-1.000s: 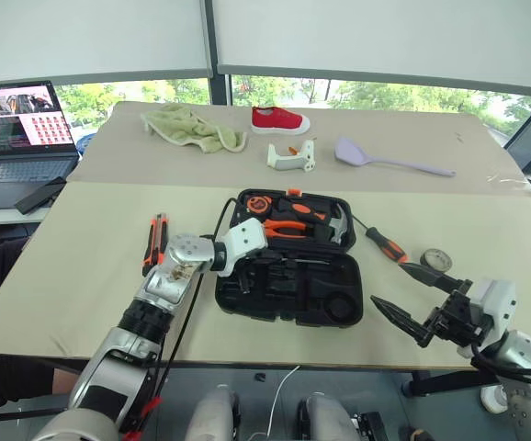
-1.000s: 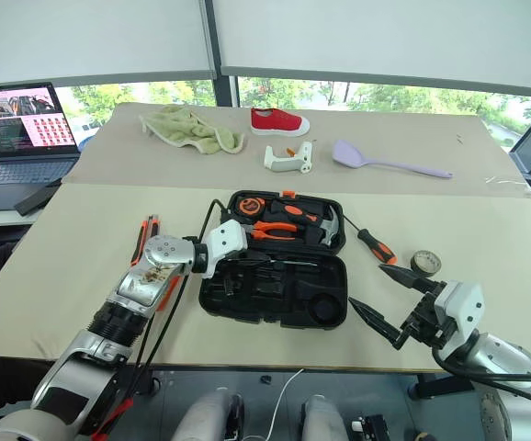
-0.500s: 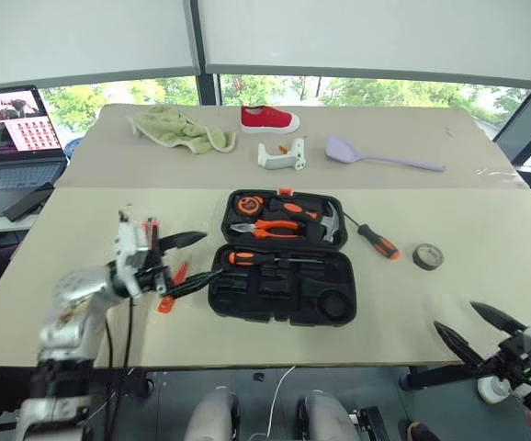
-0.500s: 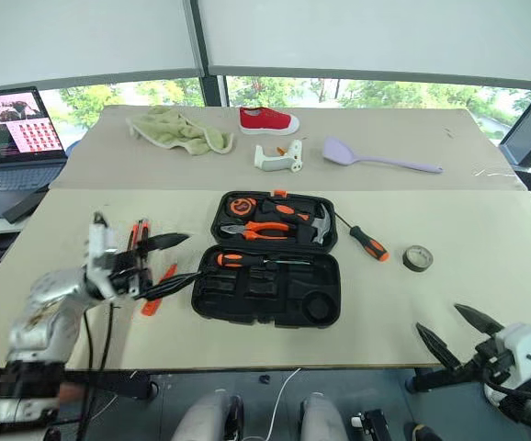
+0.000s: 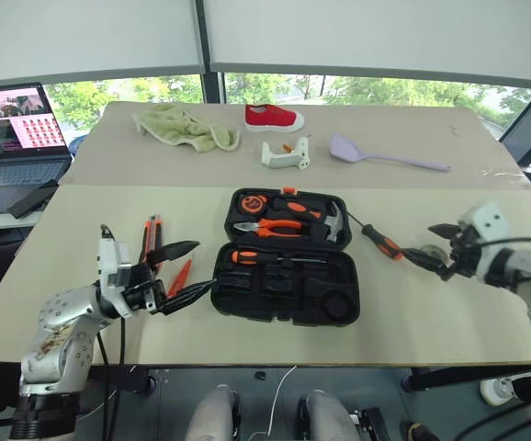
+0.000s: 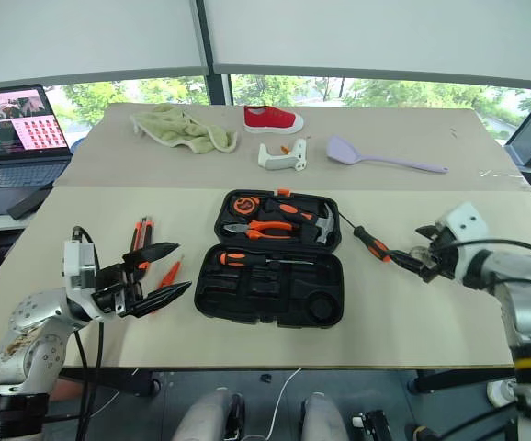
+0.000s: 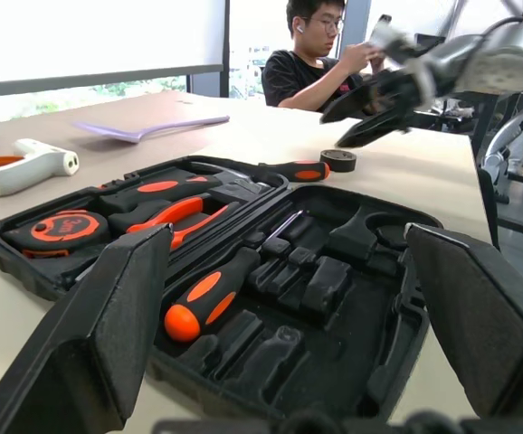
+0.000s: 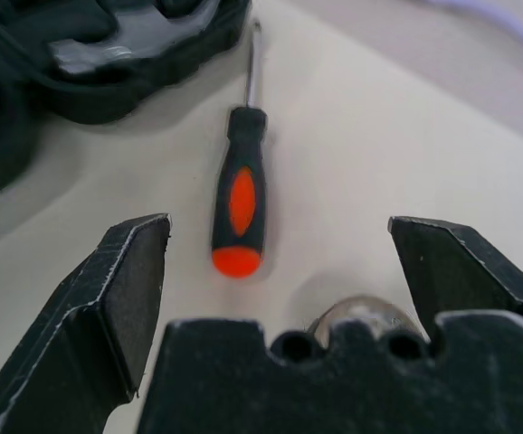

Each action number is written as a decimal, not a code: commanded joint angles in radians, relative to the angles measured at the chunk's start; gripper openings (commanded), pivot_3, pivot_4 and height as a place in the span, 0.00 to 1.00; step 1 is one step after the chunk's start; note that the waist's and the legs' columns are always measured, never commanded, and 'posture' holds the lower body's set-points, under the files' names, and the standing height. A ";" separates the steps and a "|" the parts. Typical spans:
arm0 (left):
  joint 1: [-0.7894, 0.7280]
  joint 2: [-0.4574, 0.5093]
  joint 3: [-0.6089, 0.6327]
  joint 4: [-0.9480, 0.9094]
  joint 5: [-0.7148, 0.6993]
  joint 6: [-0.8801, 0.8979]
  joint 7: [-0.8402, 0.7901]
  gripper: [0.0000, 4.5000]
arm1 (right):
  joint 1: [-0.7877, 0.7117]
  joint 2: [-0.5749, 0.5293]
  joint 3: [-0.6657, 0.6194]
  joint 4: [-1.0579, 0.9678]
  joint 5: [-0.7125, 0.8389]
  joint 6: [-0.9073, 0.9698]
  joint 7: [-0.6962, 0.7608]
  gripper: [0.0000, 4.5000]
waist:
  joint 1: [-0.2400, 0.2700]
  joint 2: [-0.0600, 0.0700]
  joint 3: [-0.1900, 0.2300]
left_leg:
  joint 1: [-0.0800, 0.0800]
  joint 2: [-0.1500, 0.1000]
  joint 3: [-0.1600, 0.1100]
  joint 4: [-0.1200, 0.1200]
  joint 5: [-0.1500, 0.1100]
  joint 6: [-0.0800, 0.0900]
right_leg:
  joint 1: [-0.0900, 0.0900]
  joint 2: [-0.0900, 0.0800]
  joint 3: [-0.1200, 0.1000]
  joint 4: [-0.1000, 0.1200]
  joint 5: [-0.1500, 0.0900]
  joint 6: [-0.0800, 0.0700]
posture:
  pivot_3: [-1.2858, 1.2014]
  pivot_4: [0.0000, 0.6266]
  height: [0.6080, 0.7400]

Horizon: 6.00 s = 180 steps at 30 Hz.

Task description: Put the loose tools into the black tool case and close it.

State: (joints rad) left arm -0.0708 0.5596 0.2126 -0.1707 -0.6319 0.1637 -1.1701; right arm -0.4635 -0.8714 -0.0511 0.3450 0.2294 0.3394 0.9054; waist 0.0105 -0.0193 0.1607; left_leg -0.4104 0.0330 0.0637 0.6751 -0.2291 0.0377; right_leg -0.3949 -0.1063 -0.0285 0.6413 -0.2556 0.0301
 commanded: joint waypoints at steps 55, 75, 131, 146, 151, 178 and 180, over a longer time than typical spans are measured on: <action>0.184 0.023 0.036 -0.078 0.027 -0.095 0.028 1.00 | -0.203 0.102 0.369 -0.242 -0.190 -0.083 0.397 0.23 | -0.004 -0.001 0.001 | -0.005 0.002 0.003 0.000 -0.001 0.000 | -0.009 0.000 0.003 0.002 0.002 0.001 | 0.52 0.24 1.00; 0.189 0.009 0.018 -0.087 0.040 -0.094 0.063 1.00 | -0.137 0.289 0.228 -0.153 0.031 -0.216 0.388 0.23 | -0.006 -0.001 0.001 | -0.005 0.003 0.003 0.000 -0.001 0.000 | -0.009 0.000 0.003 0.002 0.002 0.001 | 0.52 0.24 1.00; 0.337 0.142 0.116 -0.398 -0.011 0.544 0.665 1.00 | 0.284 0.244 -0.095 -0.476 0.379 -0.306 0.455 0.99 | -0.005 -0.004 0.002 | 0.001 0.003 0.006 -0.007 -0.002 -0.001 | -0.008 0.000 0.011 0.000 0.001 0.001 | 0.52 0.24 1.00; 0.232 -0.038 -0.080 -0.350 0.156 0.592 0.852 0.49 | 0.304 0.232 -0.104 -0.510 0.383 -0.293 0.411 1.00 | 0.006 -0.004 0.001 | 0.006 0.001 0.007 -0.008 -0.002 -0.001 | -0.004 0.000 0.012 0.000 0.001 0.001 | 0.52 0.24 1.00; 0.213 -0.002 0.016 -0.423 0.120 0.608 0.829 0.12 | 0.321 0.232 -0.113 -0.523 0.384 -0.312 0.404 1.00 | 0.004 -0.004 0.001 | 0.005 0.001 0.007 -0.008 -0.002 -0.001 | -0.005 -0.001 0.012 0.000 0.001 0.001 | 0.52 0.24 1.00; -0.508 0.189 -0.611 0.086 0.471 0.213 -0.016 0.11 | 0.477 0.146 -0.216 -0.604 0.389 -0.261 0.314 1.00 | -0.001 -0.006 0.003 | 0.001 0.002 0.012 -0.007 -0.002 -0.001 | -0.010 0.008 0.016 0.000 0.001 0.002 | 0.52 0.24 1.00; -0.516 0.188 -0.626 0.124 0.508 0.170 -0.025 0.11 | 0.493 0.147 -0.218 -0.614 0.389 -0.263 0.305 1.00 | 0.001 -0.006 0.003 | 0.002 0.002 0.012 -0.007 -0.002 -0.001 | -0.009 0.008 0.016 0.000 0.001 0.002 | 0.52 0.24 1.00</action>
State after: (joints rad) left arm -0.5797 0.7427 -0.3895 -0.0834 -0.1782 0.3743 -1.1816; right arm 0.0239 -0.7258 -0.2313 -0.2302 0.6038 0.0862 1.2217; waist 0.0118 -0.0252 0.1636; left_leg -0.4086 0.0349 0.0752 0.6685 -0.2313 0.0365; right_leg -0.4036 -0.0986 -0.0125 0.6412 -0.2545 0.0320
